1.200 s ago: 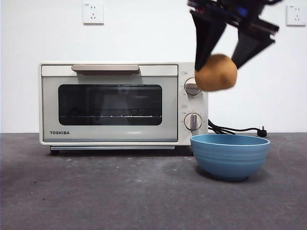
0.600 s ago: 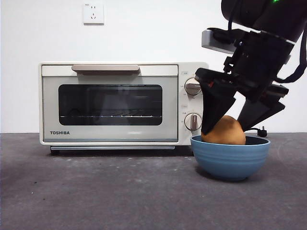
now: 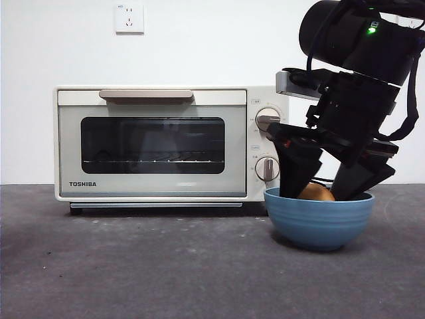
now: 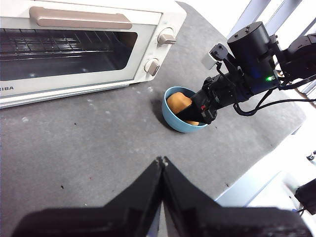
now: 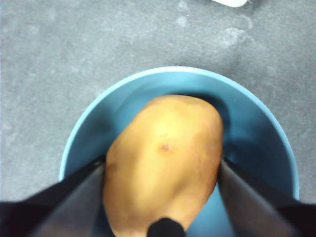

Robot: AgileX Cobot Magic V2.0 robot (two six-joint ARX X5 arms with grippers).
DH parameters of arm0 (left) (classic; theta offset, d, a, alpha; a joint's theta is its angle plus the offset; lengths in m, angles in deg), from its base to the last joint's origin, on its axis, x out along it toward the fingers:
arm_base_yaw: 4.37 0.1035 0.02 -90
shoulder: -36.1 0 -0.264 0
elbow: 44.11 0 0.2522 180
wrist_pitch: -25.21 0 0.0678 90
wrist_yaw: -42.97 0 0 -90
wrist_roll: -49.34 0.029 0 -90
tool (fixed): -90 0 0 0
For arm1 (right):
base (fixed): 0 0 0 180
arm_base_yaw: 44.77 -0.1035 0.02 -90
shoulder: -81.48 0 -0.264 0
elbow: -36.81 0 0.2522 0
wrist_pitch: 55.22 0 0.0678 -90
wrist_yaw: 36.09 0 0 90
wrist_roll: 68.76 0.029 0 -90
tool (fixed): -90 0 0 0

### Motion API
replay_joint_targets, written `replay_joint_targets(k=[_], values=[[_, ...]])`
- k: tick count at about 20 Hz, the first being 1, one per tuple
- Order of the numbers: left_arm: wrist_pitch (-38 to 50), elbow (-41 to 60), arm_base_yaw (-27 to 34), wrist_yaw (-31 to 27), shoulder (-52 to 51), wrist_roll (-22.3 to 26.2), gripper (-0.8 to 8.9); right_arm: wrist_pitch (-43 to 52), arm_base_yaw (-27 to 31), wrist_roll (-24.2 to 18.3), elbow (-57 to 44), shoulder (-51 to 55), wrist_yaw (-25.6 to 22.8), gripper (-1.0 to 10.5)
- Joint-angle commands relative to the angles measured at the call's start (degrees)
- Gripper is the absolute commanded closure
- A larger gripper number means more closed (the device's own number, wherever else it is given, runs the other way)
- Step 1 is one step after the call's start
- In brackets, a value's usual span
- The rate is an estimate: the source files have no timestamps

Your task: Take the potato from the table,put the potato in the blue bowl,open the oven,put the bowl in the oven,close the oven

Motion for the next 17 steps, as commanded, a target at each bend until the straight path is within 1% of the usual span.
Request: replay_joint_targets(k=[1,4,6,9,11,14,17], values=[[0.5,-0.1,-0.2,0.0,-0.1,1.0,8.21,0.1,0.0,0.7,-0.6,0.4,-0.1,4.6],[1.1,-0.1,-0.2,-0.2,-0.1,1.0,8.21,0.1,0.0,0.7,-0.6,2.6,-0.3,4.6],[3.3,-0.1,-0.2,-0.3,0.5,0.7,8.21,-0.6,0.0,0.7,-0.6,5.8,-0.3,4.6],[7.9,-0.1,-0.2,-0.4,3.0,-0.7,8.21,-3.3,-0.1,0.7,-0.6,13.4,-0.3,4.6],[13.4,-0.1,-0.2,-0.4,6.0,-1.8,8.21,-5.8,-0.2,0.7,-0.6,19.5,-0.1,4.6],[23.9,-0.7,-0.3,-0.4,12.6,-4.9,8.21,-9.9,-0.1,0.8,-0.6,28.7,-0.1,4.7],[30.1,-4.2,-2.1,-3.6,21.5,-5.1,8.21,-14.1,-0.1,1.4,-0.6,35.6,-0.1,4.7]])
